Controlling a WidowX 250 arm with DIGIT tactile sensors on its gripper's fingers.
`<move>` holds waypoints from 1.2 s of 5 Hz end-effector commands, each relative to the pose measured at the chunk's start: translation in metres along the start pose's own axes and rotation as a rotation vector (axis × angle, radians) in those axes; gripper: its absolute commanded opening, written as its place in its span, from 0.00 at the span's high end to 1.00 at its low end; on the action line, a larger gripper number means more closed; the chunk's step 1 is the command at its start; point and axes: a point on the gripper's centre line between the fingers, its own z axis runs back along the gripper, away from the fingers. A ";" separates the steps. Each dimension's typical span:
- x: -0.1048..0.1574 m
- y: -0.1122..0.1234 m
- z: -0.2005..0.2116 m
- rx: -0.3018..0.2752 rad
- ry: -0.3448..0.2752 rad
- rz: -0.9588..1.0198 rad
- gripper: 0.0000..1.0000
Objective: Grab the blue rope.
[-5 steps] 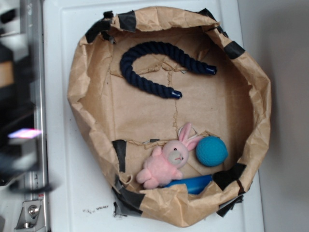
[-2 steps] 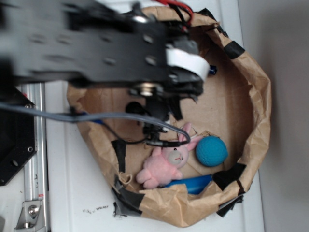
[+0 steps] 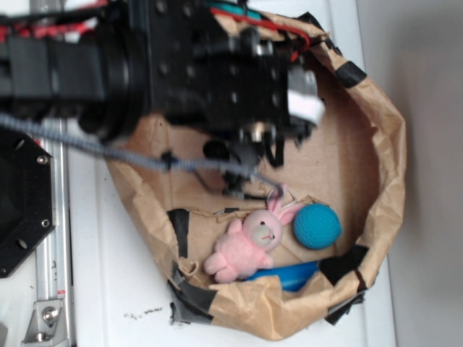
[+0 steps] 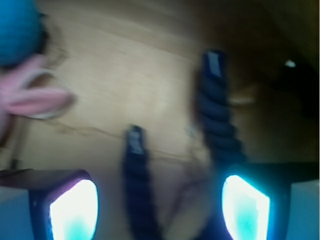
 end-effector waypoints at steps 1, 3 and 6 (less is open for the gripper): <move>0.004 0.032 0.003 0.006 -0.042 0.051 0.00; 0.026 0.031 -0.023 -0.038 -0.039 0.023 0.00; 0.045 -0.005 -0.042 -0.023 -0.030 0.058 0.76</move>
